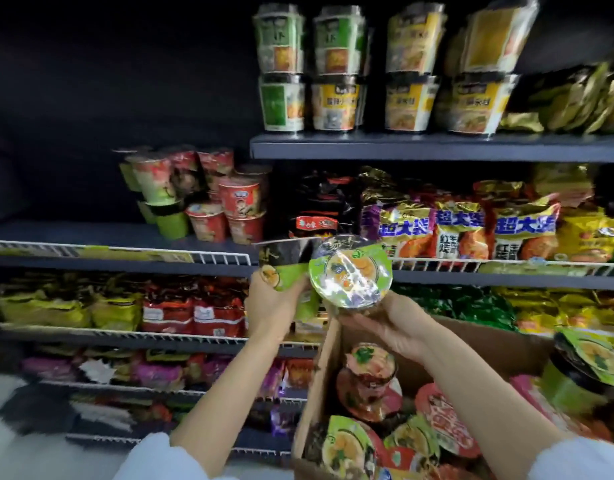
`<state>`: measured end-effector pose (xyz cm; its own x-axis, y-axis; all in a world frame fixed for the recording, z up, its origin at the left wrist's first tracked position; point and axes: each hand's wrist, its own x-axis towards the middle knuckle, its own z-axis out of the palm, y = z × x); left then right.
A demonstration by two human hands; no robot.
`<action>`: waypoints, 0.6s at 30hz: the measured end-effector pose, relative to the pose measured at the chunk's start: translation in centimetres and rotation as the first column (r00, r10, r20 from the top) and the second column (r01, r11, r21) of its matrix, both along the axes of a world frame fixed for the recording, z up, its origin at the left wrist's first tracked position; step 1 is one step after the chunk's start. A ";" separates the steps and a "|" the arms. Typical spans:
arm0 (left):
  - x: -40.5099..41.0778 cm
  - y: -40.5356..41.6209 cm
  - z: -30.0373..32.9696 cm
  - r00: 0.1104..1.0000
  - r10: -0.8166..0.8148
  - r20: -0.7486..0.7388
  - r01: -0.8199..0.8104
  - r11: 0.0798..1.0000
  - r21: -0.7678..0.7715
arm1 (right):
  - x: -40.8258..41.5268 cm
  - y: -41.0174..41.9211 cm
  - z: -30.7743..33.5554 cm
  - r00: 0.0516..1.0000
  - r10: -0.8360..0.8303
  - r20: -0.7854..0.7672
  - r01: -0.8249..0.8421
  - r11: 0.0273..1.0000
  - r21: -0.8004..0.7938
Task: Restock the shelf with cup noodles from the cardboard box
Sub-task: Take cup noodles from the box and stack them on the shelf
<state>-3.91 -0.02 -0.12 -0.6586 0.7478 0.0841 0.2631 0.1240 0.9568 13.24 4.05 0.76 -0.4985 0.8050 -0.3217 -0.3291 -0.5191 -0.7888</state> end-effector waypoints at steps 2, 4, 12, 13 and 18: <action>-3.9 -0.5 0.3 0.998 0.063 -0.010 -0.062 0.998 0.009 | -4.6 -0.3 0.4 0.994 0.102 0.041 -0.105 0.993 0.062; -8.4 -1.2 0.8 0.992 0.121 -0.023 -0.121 0.993 0.016 | -9.5 -0.4 0.4 0.962 0.187 0.197 -0.220 0.962 0.160; -28.0 -4.5 2.5 0.980 0.198 0.006 -0.198 0.980 0.032 | -29.4 -2.0 1.5 0.909 0.030 0.415 -0.296 0.748 0.595; -29.9 -4.8 2.7 0.982 0.186 0.026 -0.187 0.981 0.046 | -31.4 -2.0 1.4 0.928 0.028 0.370 -0.274 0.724 0.633; -38.5 -5.9 3.6 0.987 0.148 -0.056 -0.142 0.985 0.096 | -39.9 -1.2 1.4 0.950 -0.007 0.311 -0.226 0.672 0.705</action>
<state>-42.37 -5.88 3.44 -0.7508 0.6319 0.1921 0.3082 0.0780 0.9481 -26.70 2.84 2.21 -0.5870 0.7826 0.2076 -0.0267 0.2375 -0.9710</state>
